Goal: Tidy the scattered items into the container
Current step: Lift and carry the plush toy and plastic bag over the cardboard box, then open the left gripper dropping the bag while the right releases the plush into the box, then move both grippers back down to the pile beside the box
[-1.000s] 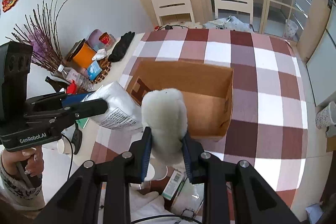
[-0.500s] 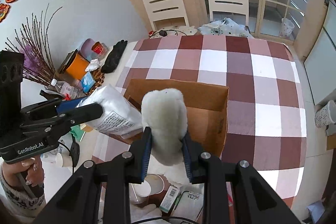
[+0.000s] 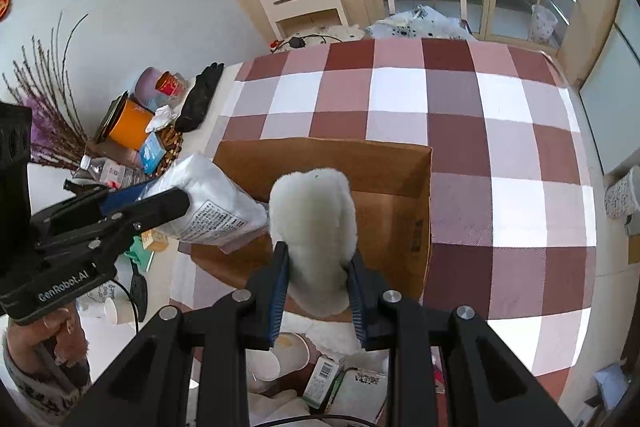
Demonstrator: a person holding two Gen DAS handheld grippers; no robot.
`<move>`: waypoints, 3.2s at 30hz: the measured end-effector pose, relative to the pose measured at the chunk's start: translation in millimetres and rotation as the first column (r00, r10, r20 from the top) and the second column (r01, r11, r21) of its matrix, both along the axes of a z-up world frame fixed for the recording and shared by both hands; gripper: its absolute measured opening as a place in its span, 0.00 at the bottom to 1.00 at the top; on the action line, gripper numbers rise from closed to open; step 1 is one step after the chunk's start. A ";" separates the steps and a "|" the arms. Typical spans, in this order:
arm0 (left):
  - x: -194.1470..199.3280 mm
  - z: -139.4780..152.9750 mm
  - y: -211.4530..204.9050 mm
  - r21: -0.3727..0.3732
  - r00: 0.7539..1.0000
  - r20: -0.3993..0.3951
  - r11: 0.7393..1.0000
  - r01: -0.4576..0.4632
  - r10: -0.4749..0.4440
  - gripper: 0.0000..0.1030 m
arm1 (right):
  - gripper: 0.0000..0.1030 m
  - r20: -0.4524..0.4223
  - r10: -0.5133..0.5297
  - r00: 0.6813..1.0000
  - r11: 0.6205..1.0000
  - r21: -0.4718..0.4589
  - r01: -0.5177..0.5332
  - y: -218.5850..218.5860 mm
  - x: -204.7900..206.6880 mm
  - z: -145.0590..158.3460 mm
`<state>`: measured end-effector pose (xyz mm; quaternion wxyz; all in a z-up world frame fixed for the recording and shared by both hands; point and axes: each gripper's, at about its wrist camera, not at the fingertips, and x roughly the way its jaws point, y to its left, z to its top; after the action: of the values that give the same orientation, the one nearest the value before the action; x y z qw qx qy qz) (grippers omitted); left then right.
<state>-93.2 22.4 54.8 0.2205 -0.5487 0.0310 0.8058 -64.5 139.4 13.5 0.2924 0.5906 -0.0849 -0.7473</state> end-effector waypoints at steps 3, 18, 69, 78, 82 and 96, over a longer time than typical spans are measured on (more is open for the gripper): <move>-4.7 -9.2 2.1 -0.011 1.000 0.013 1.000 -0.016 0.016 0.33 | 0.27 0.002 -0.021 1.000 1.000 0.016 0.021 0.0 -6.2 -4.3; -10.5 -48.4 12.3 -0.085 0.996 0.084 0.996 -0.017 0.024 0.33 | 0.27 0.038 -0.002 0.999 0.997 0.083 -0.001 -15.2 -11.6 -29.9; 46.4 -39.0 -29.2 -0.183 0.995 0.061 0.981 -0.063 0.076 0.71 | 0.42 -0.004 -0.064 0.998 0.981 0.182 0.064 16.6 36.1 -13.5; 80.9 -78.6 -73.7 -0.222 0.978 0.134 0.967 -0.128 0.161 0.71 | 0.42 0.042 -0.055 0.998 0.981 0.188 0.046 29.7 70.3 -31.9; 91.9 -104.0 -88.6 -0.243 0.965 0.182 0.959 -0.144 0.191 0.71 | 0.42 0.067 -0.013 0.998 0.984 0.180 0.001 25.8 89.1 -45.0; 113.7 -195.0 -87.6 -0.278 0.926 0.328 0.956 -0.094 0.186 0.71 | 0.42 0.078 0.283 0.956 0.949 0.122 -0.291 -28.1 150.1 -72.3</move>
<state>20.5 -65.3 -140.2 0.0910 -0.7081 0.0557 0.6980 85.5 111.4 -58.9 0.3554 0.6368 0.0428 -0.6829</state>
